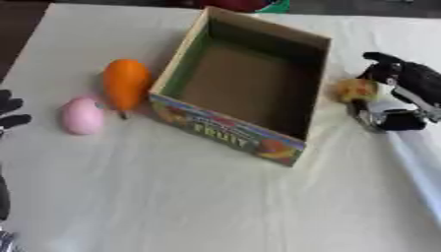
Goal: Pick up objects on the table and place them in the box.
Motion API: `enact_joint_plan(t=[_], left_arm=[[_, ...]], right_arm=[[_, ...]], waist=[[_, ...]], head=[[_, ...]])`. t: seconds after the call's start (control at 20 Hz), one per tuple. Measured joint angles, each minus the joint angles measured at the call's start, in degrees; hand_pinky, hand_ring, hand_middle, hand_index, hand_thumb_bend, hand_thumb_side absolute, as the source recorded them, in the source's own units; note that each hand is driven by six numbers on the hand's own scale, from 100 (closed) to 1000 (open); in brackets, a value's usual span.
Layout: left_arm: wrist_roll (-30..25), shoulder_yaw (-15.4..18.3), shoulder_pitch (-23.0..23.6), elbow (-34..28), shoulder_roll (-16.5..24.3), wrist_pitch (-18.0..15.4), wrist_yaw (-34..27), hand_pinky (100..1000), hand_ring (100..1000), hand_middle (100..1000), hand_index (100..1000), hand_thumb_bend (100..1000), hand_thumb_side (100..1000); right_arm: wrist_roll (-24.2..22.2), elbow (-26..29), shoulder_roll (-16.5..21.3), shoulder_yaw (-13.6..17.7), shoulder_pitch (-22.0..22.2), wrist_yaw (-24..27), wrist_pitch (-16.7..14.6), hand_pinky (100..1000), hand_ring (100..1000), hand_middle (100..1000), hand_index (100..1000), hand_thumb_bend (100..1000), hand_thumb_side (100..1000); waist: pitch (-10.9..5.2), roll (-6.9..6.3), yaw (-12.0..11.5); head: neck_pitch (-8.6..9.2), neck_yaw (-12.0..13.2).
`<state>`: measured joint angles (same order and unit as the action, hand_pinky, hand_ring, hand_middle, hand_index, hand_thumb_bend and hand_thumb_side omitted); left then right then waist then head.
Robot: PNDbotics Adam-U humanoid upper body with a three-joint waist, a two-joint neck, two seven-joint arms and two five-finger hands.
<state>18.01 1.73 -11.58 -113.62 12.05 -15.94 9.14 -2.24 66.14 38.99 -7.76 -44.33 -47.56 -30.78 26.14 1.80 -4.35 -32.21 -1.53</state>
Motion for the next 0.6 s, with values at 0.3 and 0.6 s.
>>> enact_joint_plan(t=[0.3,0.6], left_arm=[[-0.07,0.0,0.05,0.0,0.0,0.08,-0.02,661,727,695,680,100,936],[-0.08,0.0,0.32,0.0,0.0,0.1,-0.11,661,725,695,681,100,929]], right_arm=[[-6.67,1.62,0.02,0.68,-0.29,7.39,1.48,640,1000,291,491,100,205],[-9.18,2.76,0.06,0.71,-0.55,10.2,2.64,628,1000,254,453,100,200]], waist=[[-0.09,-0.12,0.06],[-0.4,-0.29,0.09]], head=[[-0.02,-0.06],[-0.05,-0.07]])
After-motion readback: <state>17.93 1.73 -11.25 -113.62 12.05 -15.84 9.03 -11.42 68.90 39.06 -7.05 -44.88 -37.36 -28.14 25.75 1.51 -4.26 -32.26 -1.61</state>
